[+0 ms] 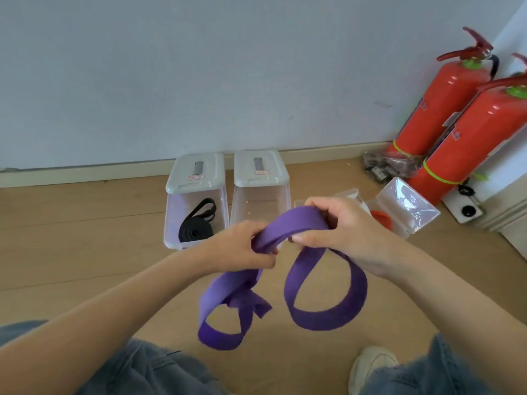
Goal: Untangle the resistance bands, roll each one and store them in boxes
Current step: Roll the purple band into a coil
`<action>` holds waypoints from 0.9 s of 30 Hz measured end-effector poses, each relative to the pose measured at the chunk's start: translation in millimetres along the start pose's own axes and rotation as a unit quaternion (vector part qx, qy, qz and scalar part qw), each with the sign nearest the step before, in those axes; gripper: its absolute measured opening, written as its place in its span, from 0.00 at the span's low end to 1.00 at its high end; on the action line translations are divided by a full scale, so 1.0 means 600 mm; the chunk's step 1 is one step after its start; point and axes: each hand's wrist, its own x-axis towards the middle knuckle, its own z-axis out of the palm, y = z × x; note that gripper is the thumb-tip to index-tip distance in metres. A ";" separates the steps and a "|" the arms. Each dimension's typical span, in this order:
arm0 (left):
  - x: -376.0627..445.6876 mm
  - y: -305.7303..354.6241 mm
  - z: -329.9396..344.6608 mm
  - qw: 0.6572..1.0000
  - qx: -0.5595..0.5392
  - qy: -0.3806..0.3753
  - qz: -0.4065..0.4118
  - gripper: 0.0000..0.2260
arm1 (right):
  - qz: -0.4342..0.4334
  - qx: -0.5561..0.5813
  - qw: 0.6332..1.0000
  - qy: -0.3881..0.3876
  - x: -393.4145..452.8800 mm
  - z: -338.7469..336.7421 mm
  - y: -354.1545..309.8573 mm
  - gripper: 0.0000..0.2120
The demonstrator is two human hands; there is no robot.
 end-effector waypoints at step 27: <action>-0.003 0.022 -0.014 0.997 0.056 -0.042 0.039 0.18 | 0.048 -0.163 0.984 -0.043 0.011 0.011 0.008 0.11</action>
